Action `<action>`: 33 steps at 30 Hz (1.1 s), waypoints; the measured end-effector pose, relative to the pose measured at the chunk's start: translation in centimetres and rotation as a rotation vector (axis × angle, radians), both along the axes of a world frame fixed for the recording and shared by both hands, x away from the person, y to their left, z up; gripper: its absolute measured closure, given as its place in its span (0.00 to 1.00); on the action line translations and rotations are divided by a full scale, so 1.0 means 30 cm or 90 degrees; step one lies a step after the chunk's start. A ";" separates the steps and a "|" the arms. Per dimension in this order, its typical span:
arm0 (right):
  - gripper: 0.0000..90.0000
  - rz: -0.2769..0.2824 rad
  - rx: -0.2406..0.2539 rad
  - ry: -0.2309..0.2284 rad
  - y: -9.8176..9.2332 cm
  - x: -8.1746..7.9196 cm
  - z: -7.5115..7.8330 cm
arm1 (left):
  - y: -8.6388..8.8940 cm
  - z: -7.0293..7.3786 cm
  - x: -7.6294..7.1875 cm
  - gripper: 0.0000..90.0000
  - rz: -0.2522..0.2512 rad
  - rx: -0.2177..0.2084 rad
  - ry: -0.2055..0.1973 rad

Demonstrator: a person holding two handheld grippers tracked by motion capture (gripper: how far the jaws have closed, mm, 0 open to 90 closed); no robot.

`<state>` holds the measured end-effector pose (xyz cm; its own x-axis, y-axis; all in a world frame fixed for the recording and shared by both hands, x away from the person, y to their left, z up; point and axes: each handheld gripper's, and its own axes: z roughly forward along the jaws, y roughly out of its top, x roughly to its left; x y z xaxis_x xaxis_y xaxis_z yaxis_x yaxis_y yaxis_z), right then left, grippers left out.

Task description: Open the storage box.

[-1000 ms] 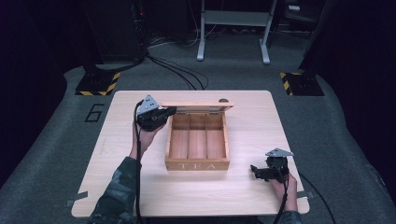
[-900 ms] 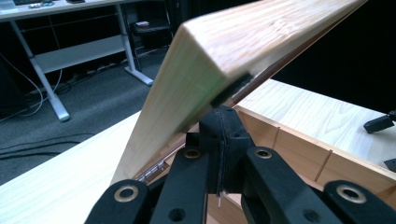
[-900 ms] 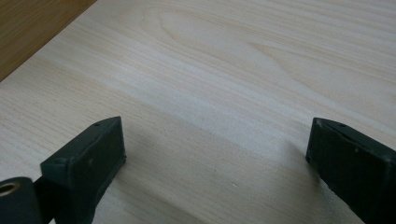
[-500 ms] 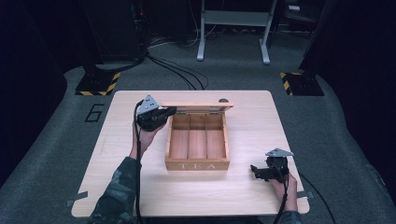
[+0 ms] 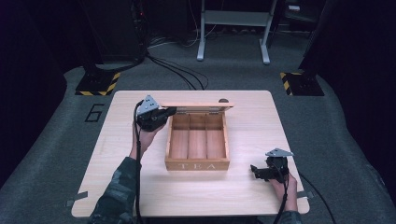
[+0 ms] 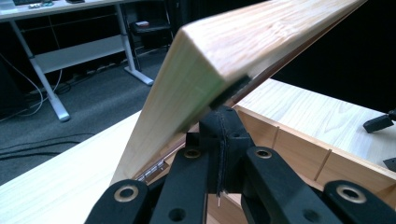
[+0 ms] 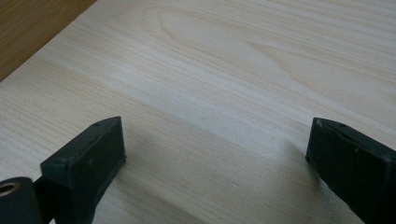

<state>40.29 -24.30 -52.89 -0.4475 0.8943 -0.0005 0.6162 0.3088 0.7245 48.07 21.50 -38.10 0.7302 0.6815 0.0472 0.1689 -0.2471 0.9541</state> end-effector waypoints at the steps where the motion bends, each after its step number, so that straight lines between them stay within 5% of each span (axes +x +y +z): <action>1: 0.05 0.000 0.000 0.000 0.000 0.000 0.000 | 0.000 -0.001 -0.002 0.99 0.000 0.002 0.000; 16: 0.05 -0.003 0.002 0.001 0.001 -0.001 0.000 | -0.011 -0.053 -0.073 0.99 -0.015 0.013 -0.002; 33: 0.05 0.002 -0.002 0.001 0.000 -0.001 0.000 | -0.012 -0.213 -0.180 0.99 -0.025 0.023 0.042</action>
<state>40.26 -24.31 -52.89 -0.4501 0.8930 -0.0022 0.6161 0.3123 0.7231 42.69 21.16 -44.50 0.7582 0.6516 0.0224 0.2205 -0.2886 0.9317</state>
